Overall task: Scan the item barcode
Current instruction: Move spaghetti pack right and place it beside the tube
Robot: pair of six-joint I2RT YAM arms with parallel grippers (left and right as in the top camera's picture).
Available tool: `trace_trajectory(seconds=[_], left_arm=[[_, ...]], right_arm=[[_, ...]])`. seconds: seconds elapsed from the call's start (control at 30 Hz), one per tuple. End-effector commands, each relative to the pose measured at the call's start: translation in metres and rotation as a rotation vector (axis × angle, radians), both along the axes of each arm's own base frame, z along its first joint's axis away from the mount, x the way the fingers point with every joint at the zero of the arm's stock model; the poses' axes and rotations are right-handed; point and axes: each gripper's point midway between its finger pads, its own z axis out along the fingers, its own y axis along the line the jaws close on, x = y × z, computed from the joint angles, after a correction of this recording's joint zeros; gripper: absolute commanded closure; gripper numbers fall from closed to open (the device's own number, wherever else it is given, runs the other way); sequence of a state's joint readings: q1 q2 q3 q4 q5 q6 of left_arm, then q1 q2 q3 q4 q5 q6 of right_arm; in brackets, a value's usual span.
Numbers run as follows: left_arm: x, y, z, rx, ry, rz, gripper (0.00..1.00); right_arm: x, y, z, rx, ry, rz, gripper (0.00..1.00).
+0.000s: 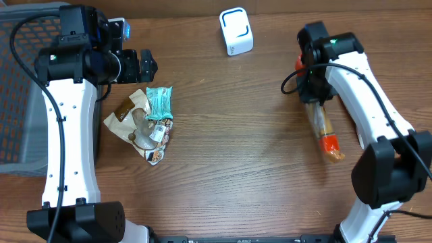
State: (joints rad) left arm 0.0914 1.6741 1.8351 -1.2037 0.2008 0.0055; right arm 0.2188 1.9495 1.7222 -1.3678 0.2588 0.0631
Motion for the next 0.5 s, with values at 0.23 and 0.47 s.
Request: trace_trajectory(seconds=[0.23, 0.47], left_arm=[[0.002, -0.002, 0.006, 0.000, -0.019, -0.001, 0.00], [0.002, -0.002, 0.006, 0.000, -0.018, -0.001, 0.00]], right_arm=[[0.017, -0.062, -0.025, -0.228, 0.057, 0.059, 0.86], [0.030, -0.074, -0.020, -0.297, 0.010, 0.050, 0.19]])
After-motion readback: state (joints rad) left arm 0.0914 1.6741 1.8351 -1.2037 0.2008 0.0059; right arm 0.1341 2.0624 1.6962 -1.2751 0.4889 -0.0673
